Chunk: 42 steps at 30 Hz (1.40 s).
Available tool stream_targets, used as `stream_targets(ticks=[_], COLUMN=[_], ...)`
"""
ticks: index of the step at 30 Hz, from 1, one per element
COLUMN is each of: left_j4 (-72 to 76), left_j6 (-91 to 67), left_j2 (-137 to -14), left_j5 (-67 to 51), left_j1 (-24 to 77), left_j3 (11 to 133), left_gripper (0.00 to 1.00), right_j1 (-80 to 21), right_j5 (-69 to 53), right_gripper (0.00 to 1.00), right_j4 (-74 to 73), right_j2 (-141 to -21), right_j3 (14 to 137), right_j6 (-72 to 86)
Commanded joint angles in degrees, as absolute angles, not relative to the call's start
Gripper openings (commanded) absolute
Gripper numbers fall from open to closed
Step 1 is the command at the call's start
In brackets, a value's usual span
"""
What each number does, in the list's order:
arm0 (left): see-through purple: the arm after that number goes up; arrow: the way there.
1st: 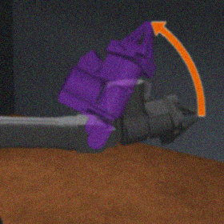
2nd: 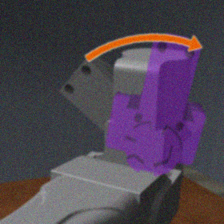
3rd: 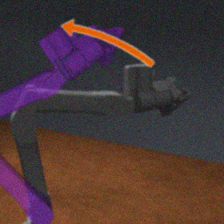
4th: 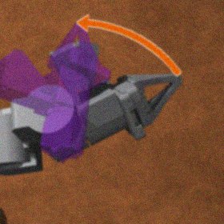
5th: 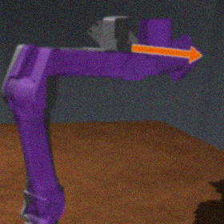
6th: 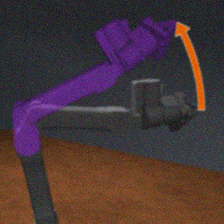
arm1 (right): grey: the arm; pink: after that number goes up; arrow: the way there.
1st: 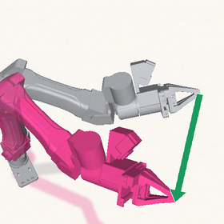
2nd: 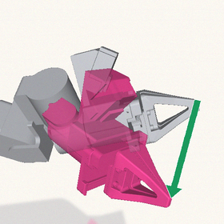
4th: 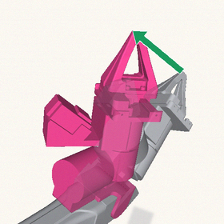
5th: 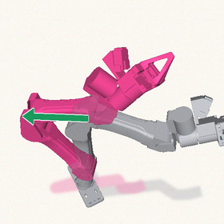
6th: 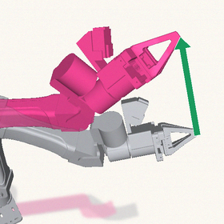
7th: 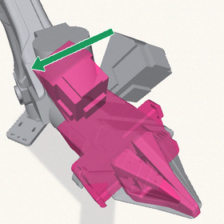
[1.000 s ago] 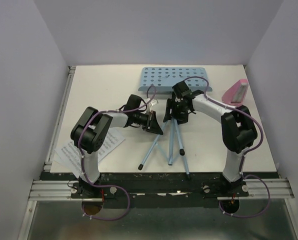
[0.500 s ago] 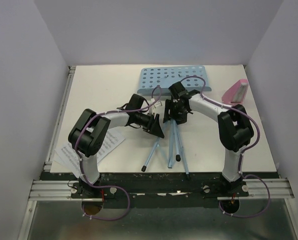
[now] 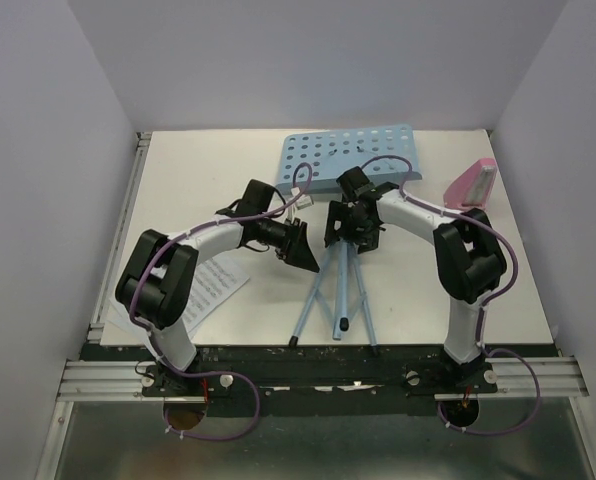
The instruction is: Pack up the instrument practice props
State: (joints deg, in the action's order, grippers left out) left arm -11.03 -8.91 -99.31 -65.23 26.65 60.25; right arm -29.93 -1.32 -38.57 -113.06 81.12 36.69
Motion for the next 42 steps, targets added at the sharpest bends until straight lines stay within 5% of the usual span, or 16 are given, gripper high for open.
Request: stream_targets(ticks=[1, 9, 16, 23, 27, 32, 34, 38, 40, 42], left_j4=[-12.0, -10.3, -9.4, -8.5, -9.1, -10.3, -10.9, -14.6, -18.2, -22.0], left_j6=[-6.2, -7.2, -7.1, -7.5, -7.3, -6.7, -6.5, -4.9, -2.9, -0.6], left_j2=[-98.9, -97.0, -95.9, -95.7, -95.7, -95.5, -95.5, -94.8, -93.6, -92.4], left_j5=[-66.4, -64.8, -63.8, -63.5, -63.5, -63.1, -62.9, -62.4, -62.1, -61.9], left_j1=[25.2, 24.0, 22.9, 22.3, 21.7, 20.9, 20.7, 19.9, 18.8, 17.4], left_j3=[57.0, 54.1, 52.2, 51.9, 52.6, 53.8, 54.3, 56.5, 58.3, 60.5], left_gripper=[0.68, 0.68, 0.68, 0.68, 0.68, 0.68, 0.68, 0.7, 0.72, 0.99], right_j1=[-30.7, -35.4, -36.5, -36.6, -36.7, -36.6, -36.3, -35.6, -34.5, -33.1], right_j5=[-1.1, 3.3, 8.4, 9.7, 7.0, 5.4, 4.7, 4.0, 2.3, 0.4], right_gripper=[1.0, 0.97, 0.54, 0.37, 0.03, 0.0, 0.16, 0.95, 1.0, 1.0], right_j4=[-40.8, -41.7, -42.1, -39.8, -35.7, -32.2, -31.8, -33.3, -34.4, -35.4], right_j2=[-110.4, -114.3, -117.4, -118.4, -116.8, -116.1, -116.3, -113.1, -109.3, -104.3], right_j3=[77.3, 76.6, 78.6, 78.6, 76.2, 76.6, 77.4, 78.7, 78.7, 78.7], right_j6=[38.8, 42.4, 43.0, 38.8, 34.6, 30.8, 30.3, 30.3, 29.4, 26.5])
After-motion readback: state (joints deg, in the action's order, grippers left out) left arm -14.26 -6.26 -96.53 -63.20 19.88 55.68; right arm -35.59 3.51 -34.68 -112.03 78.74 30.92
